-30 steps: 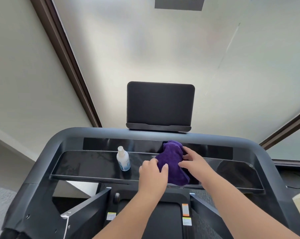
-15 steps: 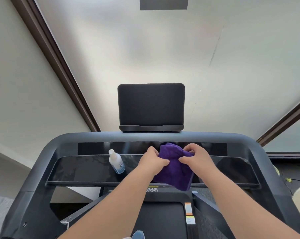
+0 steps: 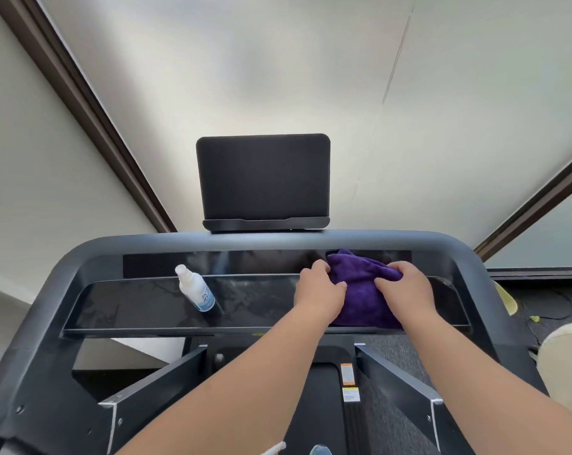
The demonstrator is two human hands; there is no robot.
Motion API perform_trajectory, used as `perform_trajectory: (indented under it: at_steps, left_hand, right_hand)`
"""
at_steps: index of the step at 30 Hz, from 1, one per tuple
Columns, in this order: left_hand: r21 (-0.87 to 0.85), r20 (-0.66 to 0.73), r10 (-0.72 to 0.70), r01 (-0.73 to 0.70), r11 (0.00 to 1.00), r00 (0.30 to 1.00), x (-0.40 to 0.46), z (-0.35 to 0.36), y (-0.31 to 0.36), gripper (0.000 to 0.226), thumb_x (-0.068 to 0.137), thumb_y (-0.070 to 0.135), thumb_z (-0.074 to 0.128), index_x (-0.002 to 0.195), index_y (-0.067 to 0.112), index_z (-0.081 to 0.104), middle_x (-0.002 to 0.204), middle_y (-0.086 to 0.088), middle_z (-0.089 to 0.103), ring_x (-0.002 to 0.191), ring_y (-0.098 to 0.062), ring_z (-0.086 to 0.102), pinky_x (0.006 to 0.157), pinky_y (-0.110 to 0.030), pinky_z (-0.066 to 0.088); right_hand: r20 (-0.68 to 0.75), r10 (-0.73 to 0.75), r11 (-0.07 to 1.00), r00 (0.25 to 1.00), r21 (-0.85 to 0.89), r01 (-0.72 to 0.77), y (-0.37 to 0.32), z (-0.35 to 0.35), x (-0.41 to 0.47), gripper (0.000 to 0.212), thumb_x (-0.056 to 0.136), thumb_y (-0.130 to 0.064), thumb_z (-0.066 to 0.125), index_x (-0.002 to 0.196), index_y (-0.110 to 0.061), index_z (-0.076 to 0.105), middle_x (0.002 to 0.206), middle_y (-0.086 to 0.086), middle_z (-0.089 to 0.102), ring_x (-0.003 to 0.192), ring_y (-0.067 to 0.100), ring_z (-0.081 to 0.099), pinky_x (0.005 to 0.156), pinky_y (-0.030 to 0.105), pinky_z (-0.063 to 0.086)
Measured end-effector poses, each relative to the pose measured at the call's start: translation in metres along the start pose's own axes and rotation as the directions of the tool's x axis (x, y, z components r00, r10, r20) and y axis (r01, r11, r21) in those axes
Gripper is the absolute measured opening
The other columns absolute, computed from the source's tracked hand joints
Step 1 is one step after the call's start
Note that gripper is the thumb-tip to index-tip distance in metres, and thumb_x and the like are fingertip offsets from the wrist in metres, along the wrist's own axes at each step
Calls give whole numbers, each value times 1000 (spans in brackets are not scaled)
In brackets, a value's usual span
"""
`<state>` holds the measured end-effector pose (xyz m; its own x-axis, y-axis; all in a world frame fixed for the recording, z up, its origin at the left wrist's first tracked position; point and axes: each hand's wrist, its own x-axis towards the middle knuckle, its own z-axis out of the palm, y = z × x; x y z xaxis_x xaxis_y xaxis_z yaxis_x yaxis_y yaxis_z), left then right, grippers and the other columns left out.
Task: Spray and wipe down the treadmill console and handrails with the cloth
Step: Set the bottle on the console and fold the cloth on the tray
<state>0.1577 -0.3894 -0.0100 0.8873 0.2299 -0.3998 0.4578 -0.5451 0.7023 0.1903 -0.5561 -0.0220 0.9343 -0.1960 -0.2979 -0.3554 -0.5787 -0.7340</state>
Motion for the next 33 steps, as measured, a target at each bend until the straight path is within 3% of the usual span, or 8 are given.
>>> perform_trajectory:
  at_steps: [4,7,10,13,18,20,24,33]
  left_hand:
    - [77,-173,104,-92,993,979,-31,-29,-9,33,101,26,64,133,20,65,132,-5,59,118,-25,61,97,-37,51]
    - [68,-329,199,-187,980,923,-60,-63,-12,16,100,15,61,111,18,73,112,0,63,97,-17,61,83,-27,43]
    - [189,-526,320,-259,947,788,-88,-106,-14,6,96,10,69,97,15,73,98,-2,64,89,-20,58,82,-32,45]
    - [411,-653,375,-108,905,658,-100,-153,-35,12,94,13,74,106,12,73,102,-11,64,94,-31,61,84,-44,46]
    - [490,-556,70,259,833,828,-95,-193,-82,42,102,48,60,133,20,59,123,-9,64,114,-31,63,95,-44,47]
    - [532,-488,71,232,814,870,-89,-192,-97,39,105,50,54,130,20,60,122,-6,68,113,-30,65,94,-42,46]
    - [373,-375,81,70,925,924,-72,-188,-119,29,109,42,50,123,17,57,114,-6,71,97,-29,63,77,-38,44]
    - [214,-396,179,-99,972,901,-39,-235,-161,27,112,33,42,91,17,45,87,-2,55,81,-30,52,66,-37,35]
  right_hand:
    - [-157,-82,988,984,-146,59,-17,2,-12,45,82,-23,68,128,-22,64,131,9,60,123,35,51,104,49,45]
    - [-228,-287,957,930,-109,269,-55,14,-36,43,85,-23,71,127,-18,65,131,7,62,126,33,49,107,50,41]
    - [-116,-513,855,851,29,519,-100,39,-67,35,86,-19,73,121,-16,68,123,1,66,119,24,55,106,41,43]
    - [153,-629,777,762,157,610,-139,73,-95,37,85,-22,76,120,-19,66,116,-3,65,107,15,59,98,34,48]
    - [517,-553,771,653,22,636,-165,139,-123,60,85,-36,75,141,-27,53,124,-8,53,113,14,58,98,36,51]
    - [563,-504,760,655,-70,646,-166,159,-127,52,86,-34,69,136,-28,57,123,-5,59,106,17,62,93,39,55]
    - [544,-511,751,665,-93,654,-161,183,-129,6,88,-22,57,86,-28,56,78,-6,63,69,17,57,62,36,49]
    - [444,-501,801,743,-87,592,-196,229,-151,17,87,-17,55,74,-28,55,68,-7,65,64,13,57,59,32,46]
